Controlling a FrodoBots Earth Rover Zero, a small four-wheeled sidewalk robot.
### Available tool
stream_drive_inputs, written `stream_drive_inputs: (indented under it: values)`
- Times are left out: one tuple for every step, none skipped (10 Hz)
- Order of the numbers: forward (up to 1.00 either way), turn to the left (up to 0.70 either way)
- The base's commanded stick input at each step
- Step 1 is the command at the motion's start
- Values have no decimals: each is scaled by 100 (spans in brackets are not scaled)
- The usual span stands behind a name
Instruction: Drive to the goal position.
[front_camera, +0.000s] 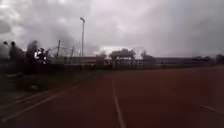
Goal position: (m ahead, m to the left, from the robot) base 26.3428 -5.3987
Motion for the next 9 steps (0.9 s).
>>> stream_drive_inputs:
  values:
    - [50, 0]
    - [50, 0]
    - [50, 0]
    - [50, 0]
    - [50, 0]
    - [50, 0]
    - [50, 0]
    - [50, 0]
    - [50, 0]
